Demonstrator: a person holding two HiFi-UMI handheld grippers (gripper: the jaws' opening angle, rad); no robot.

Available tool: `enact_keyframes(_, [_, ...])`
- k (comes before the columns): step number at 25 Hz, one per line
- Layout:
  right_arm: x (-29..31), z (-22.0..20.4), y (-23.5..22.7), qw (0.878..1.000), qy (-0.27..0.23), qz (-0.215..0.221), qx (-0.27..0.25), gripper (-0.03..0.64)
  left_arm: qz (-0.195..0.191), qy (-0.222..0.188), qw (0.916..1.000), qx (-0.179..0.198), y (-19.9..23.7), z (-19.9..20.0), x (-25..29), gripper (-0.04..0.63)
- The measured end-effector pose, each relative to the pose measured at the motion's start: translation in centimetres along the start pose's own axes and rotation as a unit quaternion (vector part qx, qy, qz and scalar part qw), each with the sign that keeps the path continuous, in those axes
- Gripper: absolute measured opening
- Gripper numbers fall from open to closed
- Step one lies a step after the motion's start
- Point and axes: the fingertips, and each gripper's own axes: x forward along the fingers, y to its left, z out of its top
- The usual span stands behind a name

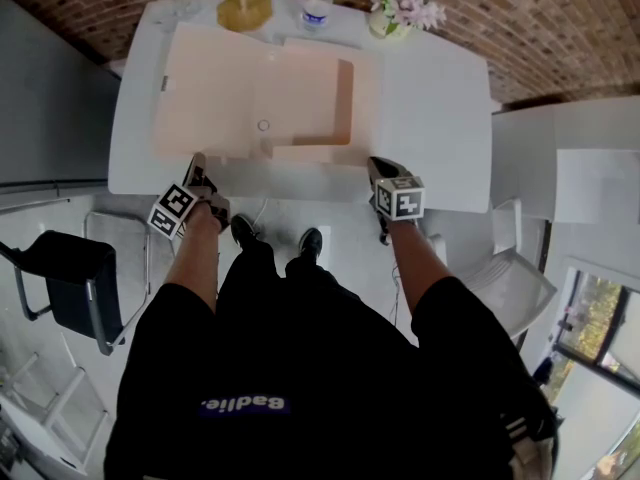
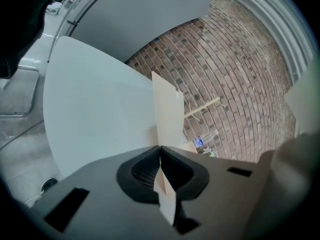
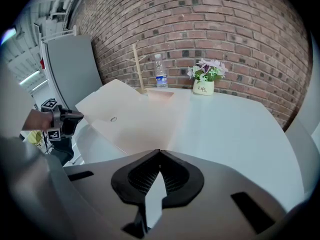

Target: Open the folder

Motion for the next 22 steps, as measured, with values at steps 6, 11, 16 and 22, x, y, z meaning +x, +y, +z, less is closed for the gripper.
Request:
enact_keyframes(6, [0.2,-0.1,0.0,1.000,0.004,0.004,0.022,0.028,-0.045,-0.009,0.9986,0.026,-4.0,0.2,-0.7,0.005])
enact_keyframes(11, [-0.5,0.8,0.4,1.000,-0.013,0.014,0.023,0.028,-0.084,-0.005,0.9936,0.075,-8.0,-0.6,-1.1,0.011])
enact_keyframes(16, [-1.9,1.4,0.6,0.999,-0.029,0.022,0.024,0.028,-0.123,0.017,0.9854,0.117,-11.6,-2.6,-1.6,0.028])
enact_keyframes(22, [-4.6,1.9,0.4,0.997,-0.055,0.036,0.026,0.028,-0.161,0.056,0.9697,0.175,-15.3,-6.0,-2.1,0.051])
